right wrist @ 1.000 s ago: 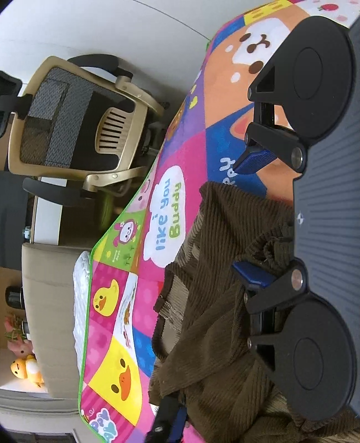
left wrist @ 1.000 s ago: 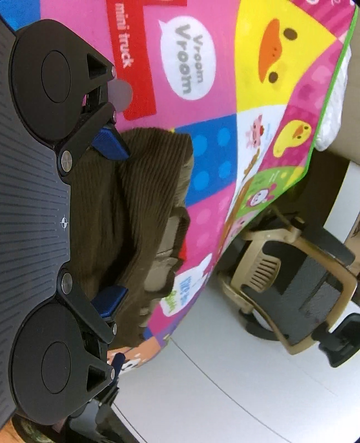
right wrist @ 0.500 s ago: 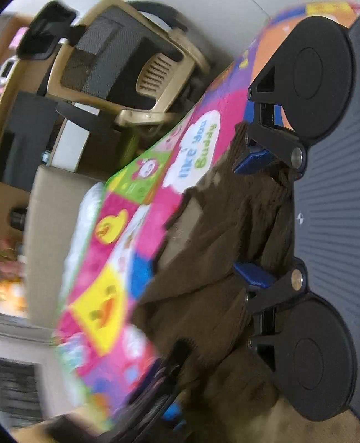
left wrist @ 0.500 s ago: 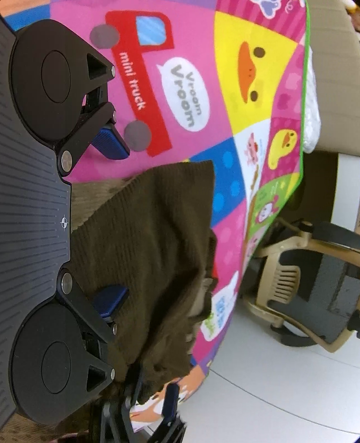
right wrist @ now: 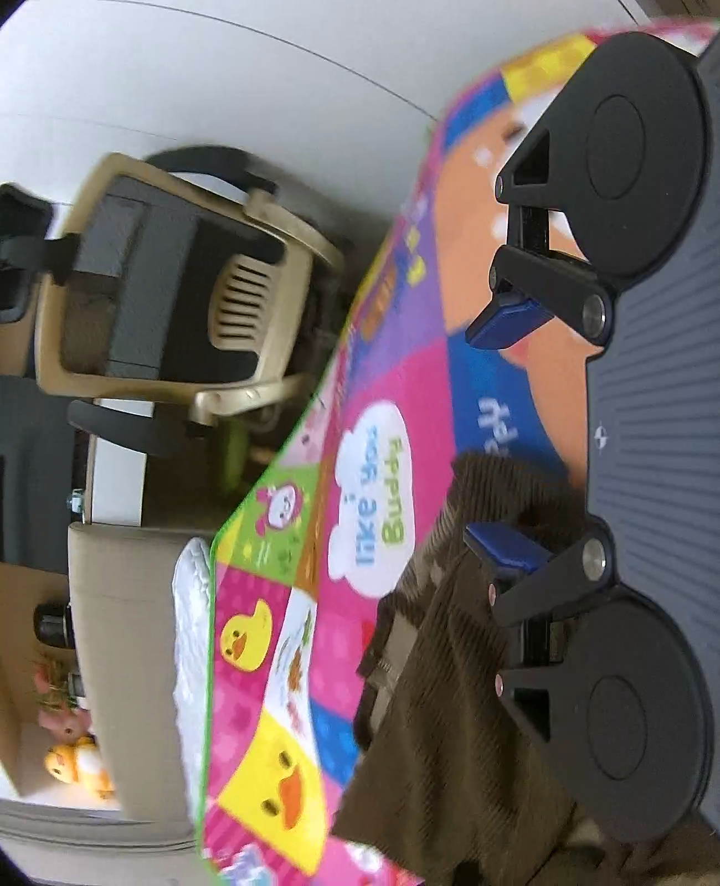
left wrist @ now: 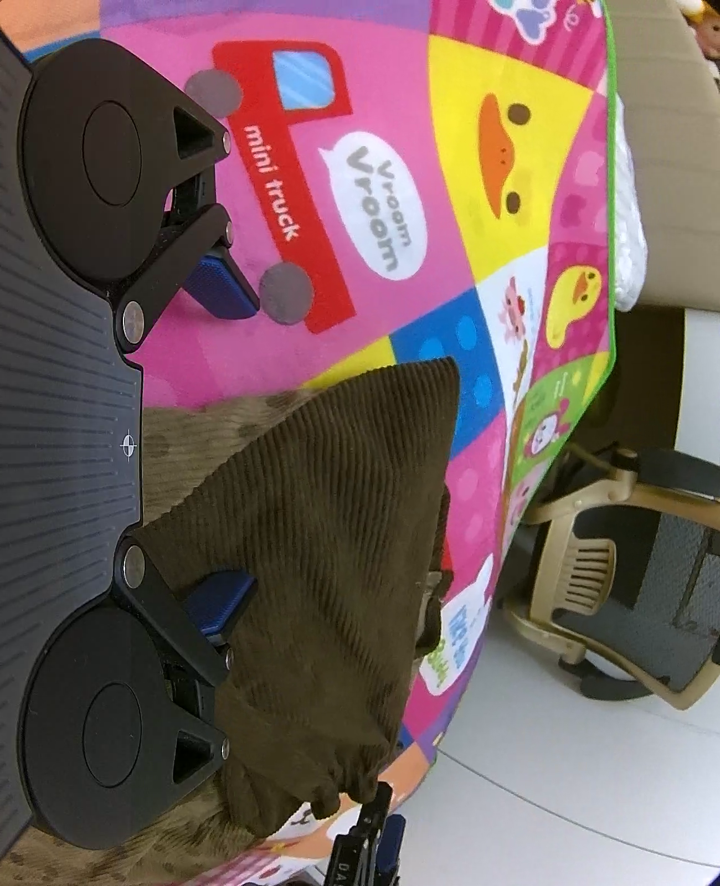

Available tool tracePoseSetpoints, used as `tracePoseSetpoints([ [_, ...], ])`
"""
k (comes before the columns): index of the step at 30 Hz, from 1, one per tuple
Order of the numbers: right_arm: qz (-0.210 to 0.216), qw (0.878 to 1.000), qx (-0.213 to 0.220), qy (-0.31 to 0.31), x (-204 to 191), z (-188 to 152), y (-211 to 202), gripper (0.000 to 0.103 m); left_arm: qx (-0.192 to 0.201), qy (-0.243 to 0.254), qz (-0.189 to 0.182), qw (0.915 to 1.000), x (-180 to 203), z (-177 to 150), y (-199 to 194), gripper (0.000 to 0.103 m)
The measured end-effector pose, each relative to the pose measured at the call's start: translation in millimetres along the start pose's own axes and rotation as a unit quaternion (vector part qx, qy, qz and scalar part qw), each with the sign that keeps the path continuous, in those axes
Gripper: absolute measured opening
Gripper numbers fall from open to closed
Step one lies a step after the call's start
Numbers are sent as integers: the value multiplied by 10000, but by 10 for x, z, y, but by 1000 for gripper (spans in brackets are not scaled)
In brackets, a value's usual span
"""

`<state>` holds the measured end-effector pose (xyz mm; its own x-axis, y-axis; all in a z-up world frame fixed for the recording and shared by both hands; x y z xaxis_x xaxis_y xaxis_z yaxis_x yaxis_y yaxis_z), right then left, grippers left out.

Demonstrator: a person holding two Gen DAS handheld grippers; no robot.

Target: Fold clothes

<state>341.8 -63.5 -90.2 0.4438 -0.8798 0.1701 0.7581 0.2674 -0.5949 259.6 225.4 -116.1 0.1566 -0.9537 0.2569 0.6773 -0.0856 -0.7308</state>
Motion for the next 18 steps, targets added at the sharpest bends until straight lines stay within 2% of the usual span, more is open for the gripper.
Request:
tracePoseSetpoints([
  [5, 679, 9942, -137, 819, 66, 56, 97, 70, 137, -307, -330, 9989, 15, 207, -35, 100],
  [8, 698, 9920, -300, 1012, 73, 91, 248, 70, 219, -492, -527, 9972, 24, 333, -57, 100],
  [12, 617, 9889, -585, 1219, 100, 86, 535, 70, 236, -889, -630, 9938, -15, 551, 167, 100],
  [14, 699, 9860, -725, 1326, 101, 57, 670, 70, 220, -942, -562, 9937, -32, 575, 274, 99],
  [15, 834, 9846, -738, 1352, 75, 50, 692, 66, 212, -968, -529, 9937, -40, 587, 327, 98],
  [16, 982, 9830, -736, 1366, 44, 46, 704, 57, 187, -987, -576, 9933, -39, 575, 368, 96],
  [18, 1075, 9838, -714, 1241, -31, 55, 704, 51, 138, -1025, -670, 9924, -39, 551, 448, 81],
])
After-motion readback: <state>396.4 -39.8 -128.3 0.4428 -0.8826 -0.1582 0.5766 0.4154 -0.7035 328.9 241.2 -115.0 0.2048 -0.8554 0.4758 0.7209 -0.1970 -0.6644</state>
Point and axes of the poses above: each gripper's, at about its wrist camera, not at the fingertips, and y roughly the way its jaws point, x to its right, z to its top, the point moved 6 cm from there along y, roughly the way its jaws point, and after that the axes turned 6 degrees about -y, right-handed, at the moved point
